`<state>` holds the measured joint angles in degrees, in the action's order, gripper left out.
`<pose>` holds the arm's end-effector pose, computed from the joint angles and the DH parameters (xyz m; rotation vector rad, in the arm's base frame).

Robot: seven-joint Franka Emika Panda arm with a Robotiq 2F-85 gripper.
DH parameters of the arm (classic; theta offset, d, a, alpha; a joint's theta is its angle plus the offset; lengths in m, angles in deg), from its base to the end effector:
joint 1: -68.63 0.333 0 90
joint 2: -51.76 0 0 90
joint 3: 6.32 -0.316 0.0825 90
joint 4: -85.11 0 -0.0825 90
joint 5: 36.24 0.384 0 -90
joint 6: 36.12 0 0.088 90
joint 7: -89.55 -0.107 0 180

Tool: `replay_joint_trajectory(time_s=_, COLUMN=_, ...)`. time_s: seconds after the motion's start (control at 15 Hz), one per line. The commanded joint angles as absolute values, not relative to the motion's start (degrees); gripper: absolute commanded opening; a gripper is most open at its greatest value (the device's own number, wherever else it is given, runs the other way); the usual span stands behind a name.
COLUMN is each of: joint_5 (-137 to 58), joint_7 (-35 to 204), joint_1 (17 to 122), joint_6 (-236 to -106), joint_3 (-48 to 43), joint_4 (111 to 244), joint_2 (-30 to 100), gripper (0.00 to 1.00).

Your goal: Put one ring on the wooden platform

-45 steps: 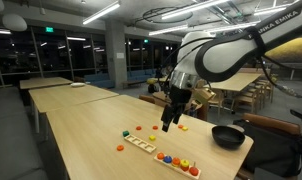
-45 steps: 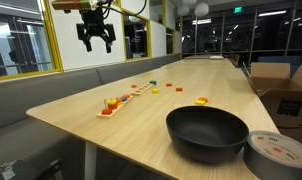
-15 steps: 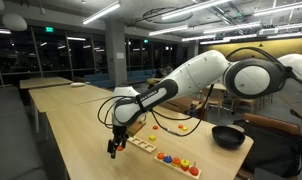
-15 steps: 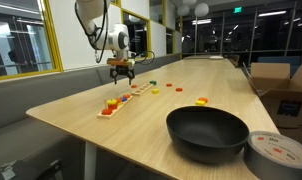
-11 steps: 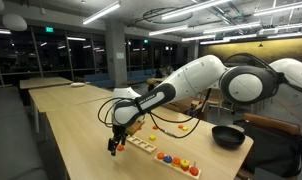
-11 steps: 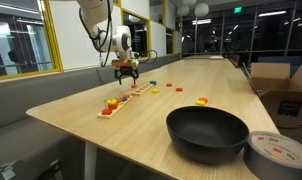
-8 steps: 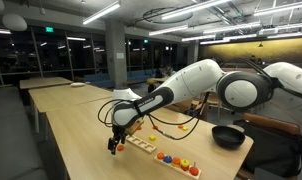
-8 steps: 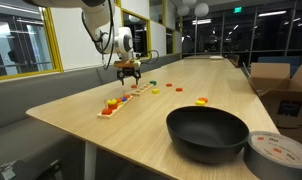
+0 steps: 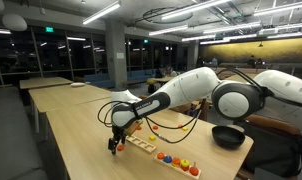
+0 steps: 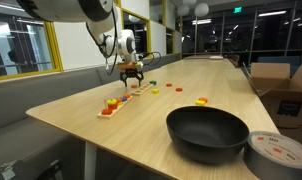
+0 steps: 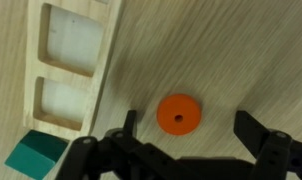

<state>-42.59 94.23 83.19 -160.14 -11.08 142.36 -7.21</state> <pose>0.7606 0.2354 0.2369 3.0522 0.6656 0.2210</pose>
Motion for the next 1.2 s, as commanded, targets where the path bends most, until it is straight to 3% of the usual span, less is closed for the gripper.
replay_joint_trajectory(time_s=0.0, joint_5=-43.2, joint_7=94.2, joint_1=83.7, joint_6=-155.5, joint_3=-9.9, joint_4=134.3, joint_2=-11.4, gripper=1.0)
replay_joint_trajectory(time_s=0.33, joint_5=-42.8, joint_7=94.3, joint_1=83.5, joint_6=-151.3, joint_3=-9.7, joint_4=129.6, joint_2=-13.6, gripper=1.0)
replay_joint_trajectory(time_s=0.4, joint_5=-42.7, joint_7=94.4, joint_1=83.5, joint_6=-150.7, joint_3=-9.8, joint_4=128.9, joint_2=-14.1, gripper=0.79)
replay_joint_trajectory(time_s=0.93, joint_5=-42.5, joint_7=95.0, joint_1=83.3, joint_6=-146.3, joint_3=-10.4, joint_4=124.7, joint_2=-15.8, gripper=0.2)
replay_joint_trajectory(time_s=1.13, joint_5=-42.7, joint_7=94.4, joint_1=83.1, joint_6=-143.5, joint_3=-10.0, joint_4=124.9, joint_2=-15.1, gripper=0.24)
